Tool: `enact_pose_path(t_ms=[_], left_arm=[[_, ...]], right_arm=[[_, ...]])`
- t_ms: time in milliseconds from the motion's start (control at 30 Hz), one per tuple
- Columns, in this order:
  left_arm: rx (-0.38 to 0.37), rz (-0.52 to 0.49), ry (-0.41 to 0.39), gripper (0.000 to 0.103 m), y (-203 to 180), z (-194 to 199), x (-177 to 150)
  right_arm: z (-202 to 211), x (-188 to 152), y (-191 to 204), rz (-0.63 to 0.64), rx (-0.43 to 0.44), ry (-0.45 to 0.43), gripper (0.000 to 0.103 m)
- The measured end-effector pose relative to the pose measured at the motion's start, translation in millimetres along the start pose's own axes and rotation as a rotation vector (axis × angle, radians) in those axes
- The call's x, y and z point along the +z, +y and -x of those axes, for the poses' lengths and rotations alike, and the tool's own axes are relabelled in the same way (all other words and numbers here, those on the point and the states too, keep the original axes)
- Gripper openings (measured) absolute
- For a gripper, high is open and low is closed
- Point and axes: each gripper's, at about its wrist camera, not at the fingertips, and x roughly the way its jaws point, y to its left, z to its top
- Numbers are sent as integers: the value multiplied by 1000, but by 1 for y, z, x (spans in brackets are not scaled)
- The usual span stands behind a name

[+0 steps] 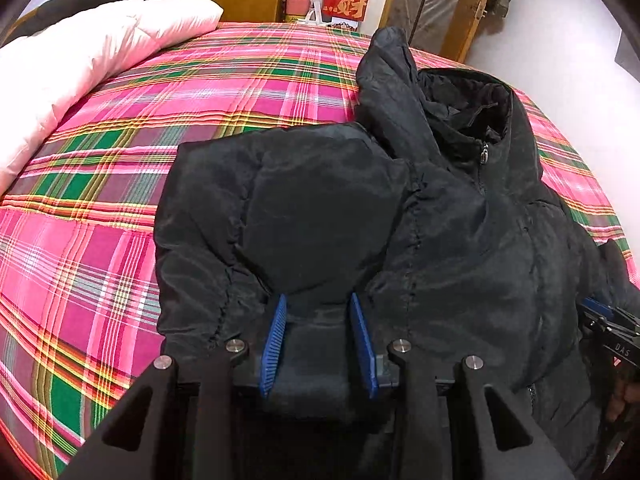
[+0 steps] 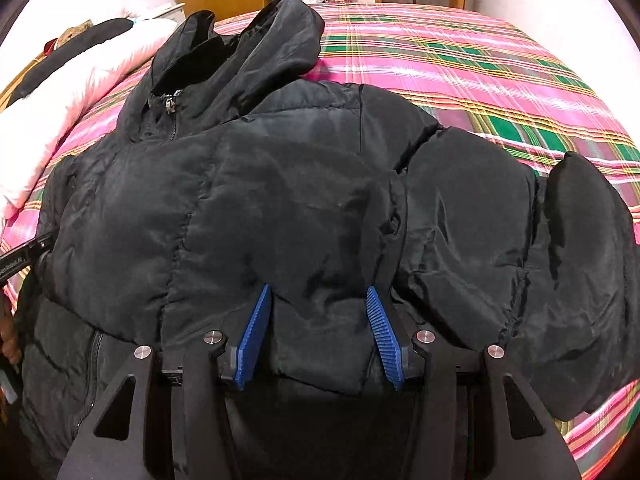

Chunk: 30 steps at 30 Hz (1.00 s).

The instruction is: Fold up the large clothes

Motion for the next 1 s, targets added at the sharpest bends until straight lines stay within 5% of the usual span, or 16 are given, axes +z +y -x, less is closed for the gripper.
enact_pose_path(t_ms=[233, 600, 1000], left_arm=[[-16, 10, -44, 35, -17, 47, -2], [-75, -124, -80, 35, -80, 136, -72], [-109, -172, -66, 35, -127, 167, -95]], right_arm=[[51, -9, -9, -33, 3, -48, 51], [150, -95, -64, -221, 18, -108, 52], [183, -124, -134, -420, 7, -145, 55]])
